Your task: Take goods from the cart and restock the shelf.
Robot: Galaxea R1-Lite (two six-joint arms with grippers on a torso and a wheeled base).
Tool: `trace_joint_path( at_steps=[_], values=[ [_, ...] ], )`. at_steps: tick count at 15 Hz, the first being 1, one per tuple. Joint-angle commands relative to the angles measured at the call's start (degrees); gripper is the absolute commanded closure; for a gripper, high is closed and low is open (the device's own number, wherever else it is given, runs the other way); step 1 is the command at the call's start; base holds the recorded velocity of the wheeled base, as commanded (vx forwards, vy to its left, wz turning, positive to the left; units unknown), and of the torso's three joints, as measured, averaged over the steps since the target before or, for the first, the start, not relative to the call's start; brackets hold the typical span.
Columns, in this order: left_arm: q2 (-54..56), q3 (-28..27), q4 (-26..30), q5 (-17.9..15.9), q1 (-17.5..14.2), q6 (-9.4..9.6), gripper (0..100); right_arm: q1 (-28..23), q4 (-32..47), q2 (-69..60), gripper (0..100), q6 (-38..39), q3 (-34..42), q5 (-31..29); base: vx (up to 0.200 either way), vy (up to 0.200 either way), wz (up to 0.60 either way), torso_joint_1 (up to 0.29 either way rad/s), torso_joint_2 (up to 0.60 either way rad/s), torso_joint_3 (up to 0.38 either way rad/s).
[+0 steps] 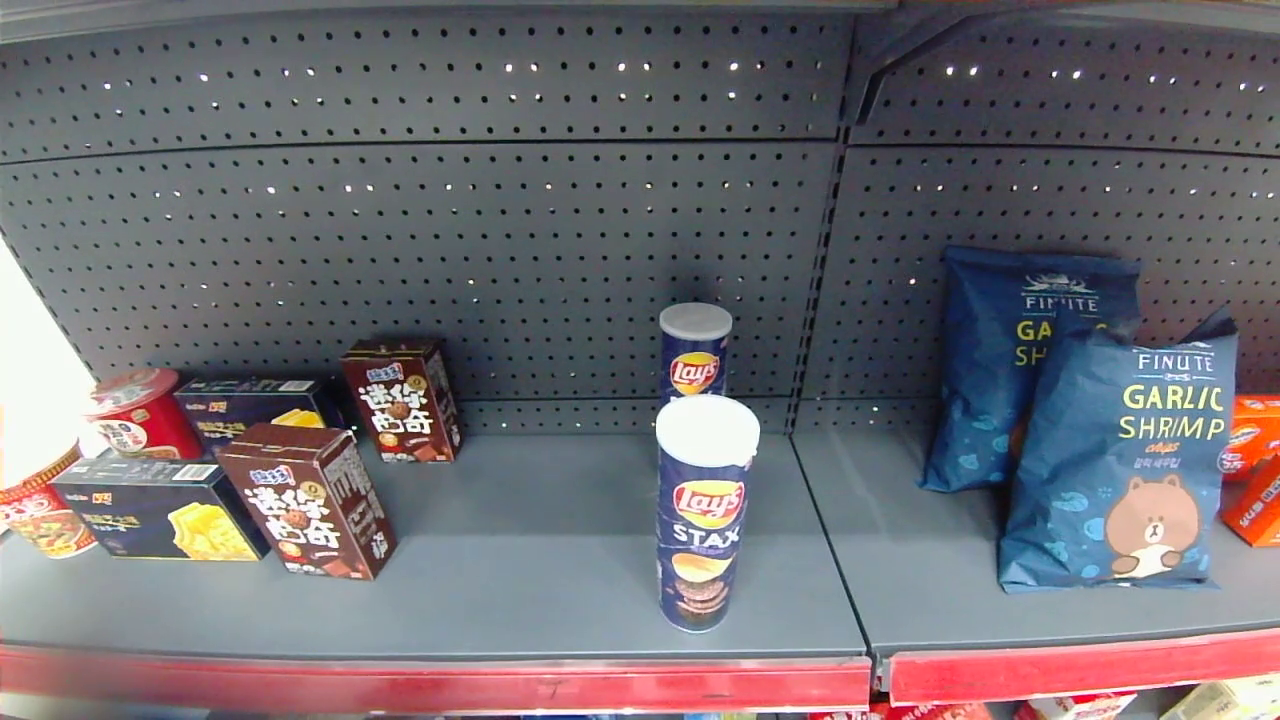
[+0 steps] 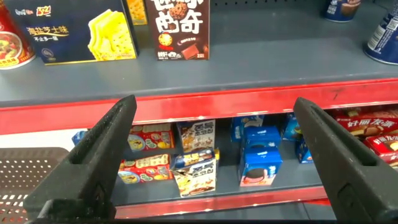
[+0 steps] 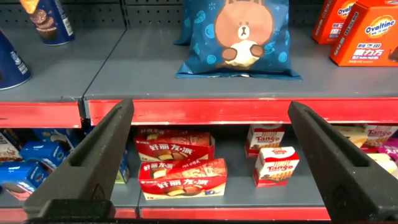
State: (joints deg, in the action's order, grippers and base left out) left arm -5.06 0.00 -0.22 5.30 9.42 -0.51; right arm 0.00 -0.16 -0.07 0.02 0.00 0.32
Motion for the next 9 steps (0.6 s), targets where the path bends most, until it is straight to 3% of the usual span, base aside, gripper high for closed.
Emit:
trace_joint_path(
  at_steps=[1,3,4,9],
  values=[
    [-0.21,0.00,-0.04,-0.03,0.07,-0.10,0,0.00,-0.02,0.07,0,-0.02,0.00,0.03,0.000,0.000,0.00,0.000,0.00,0.000],
    [-0.21,0.00,-0.04,-0.21,0.07,-0.10,0,0.00,-0.02,0.07,0,-0.02,0.00,0.03,0.000,0.000,0.00,0.000,0.00,0.000],
    [-0.21,0.00,-0.04,-0.47,0.07,-0.10,0,0.00,-0.02,0.07,0,-0.02,0.00,0.03,0.000,0.000,0.60,0.002,0.01,0.002],
    [-0.21,0.00,-0.04,-0.29,-0.02,-0.10,0,0.00,-0.02,0.07,0,-0.02,0.00,0.03,0.000,0.000,0.00,0.000,0.00,0.000]
  ],
)
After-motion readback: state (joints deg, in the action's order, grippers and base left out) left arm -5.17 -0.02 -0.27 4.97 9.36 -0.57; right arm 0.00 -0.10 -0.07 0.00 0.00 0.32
